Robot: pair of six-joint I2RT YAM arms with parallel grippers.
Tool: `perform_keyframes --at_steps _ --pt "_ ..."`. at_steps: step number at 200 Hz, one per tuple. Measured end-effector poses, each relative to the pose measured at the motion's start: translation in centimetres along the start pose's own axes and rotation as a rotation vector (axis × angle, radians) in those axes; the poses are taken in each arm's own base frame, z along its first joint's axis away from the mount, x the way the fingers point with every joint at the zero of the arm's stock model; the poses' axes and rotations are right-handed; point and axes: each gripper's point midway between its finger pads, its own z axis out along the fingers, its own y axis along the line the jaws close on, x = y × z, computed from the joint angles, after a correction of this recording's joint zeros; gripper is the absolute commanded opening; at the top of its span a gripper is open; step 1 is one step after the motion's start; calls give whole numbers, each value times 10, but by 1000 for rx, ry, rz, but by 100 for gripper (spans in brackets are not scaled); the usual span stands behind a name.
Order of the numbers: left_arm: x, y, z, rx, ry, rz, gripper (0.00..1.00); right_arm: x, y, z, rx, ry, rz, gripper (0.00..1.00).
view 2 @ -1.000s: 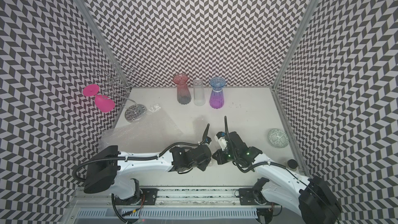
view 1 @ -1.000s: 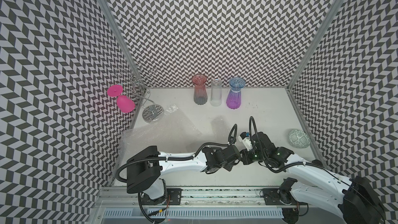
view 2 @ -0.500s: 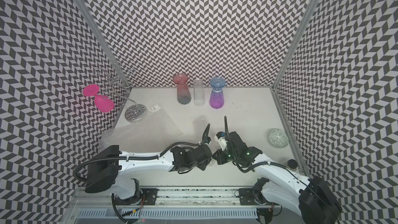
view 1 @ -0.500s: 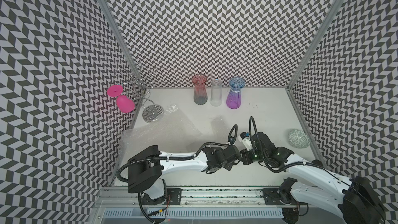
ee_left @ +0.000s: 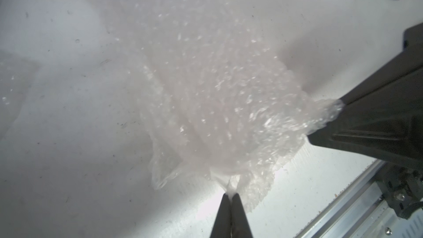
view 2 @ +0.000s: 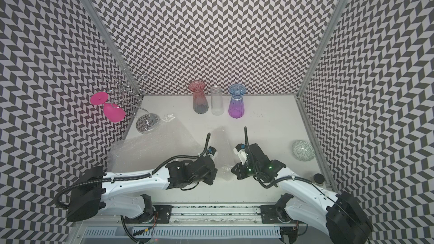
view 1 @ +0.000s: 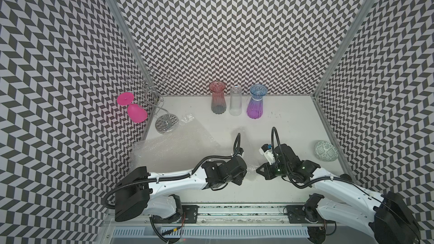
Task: Unwrap the vase from the bubble wrap
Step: Unwrap the bubble wrap at the center of the board.
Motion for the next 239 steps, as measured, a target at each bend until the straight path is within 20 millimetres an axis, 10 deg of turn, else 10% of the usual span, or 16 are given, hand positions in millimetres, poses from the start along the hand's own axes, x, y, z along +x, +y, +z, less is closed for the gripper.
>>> perform_keyframes --at_steps 160,239 --pt "35 26 -11 75 59 -124 0 -3 -3 -4 29 -13 10 0" --pt "38 21 -27 129 88 -134 50 -6 -4 -9 53 -22 15 5"
